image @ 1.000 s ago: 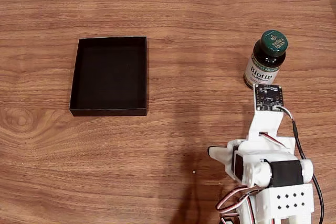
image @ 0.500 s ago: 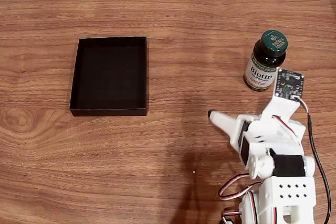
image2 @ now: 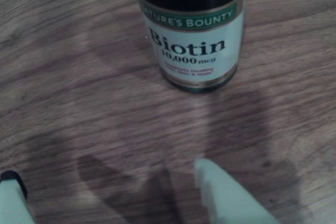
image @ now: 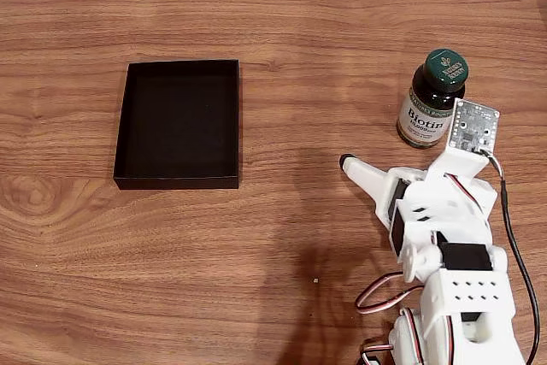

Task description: Pick up the pill bottle and place it in the black box.

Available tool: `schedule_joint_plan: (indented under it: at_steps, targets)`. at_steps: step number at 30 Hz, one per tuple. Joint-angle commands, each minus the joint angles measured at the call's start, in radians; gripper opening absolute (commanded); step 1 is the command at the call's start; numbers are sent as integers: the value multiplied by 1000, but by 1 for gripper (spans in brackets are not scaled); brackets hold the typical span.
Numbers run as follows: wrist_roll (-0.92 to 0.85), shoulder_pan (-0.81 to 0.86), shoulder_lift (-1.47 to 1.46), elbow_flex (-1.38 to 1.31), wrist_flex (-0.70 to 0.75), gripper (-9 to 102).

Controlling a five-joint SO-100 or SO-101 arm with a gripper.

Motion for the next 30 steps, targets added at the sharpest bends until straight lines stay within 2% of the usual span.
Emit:
schedule_joint_plan:
  at_steps: [1,9,15,26,30]
  targets:
    - [0,15,-97,-21,-121,41]
    - [20,48,-413,-29,-443,42]
    - [18,44,-469,-29,-508,42]
    - [20,72,-655,-58,-724,42]
    - [-2,112,-742,-150,-732,42]
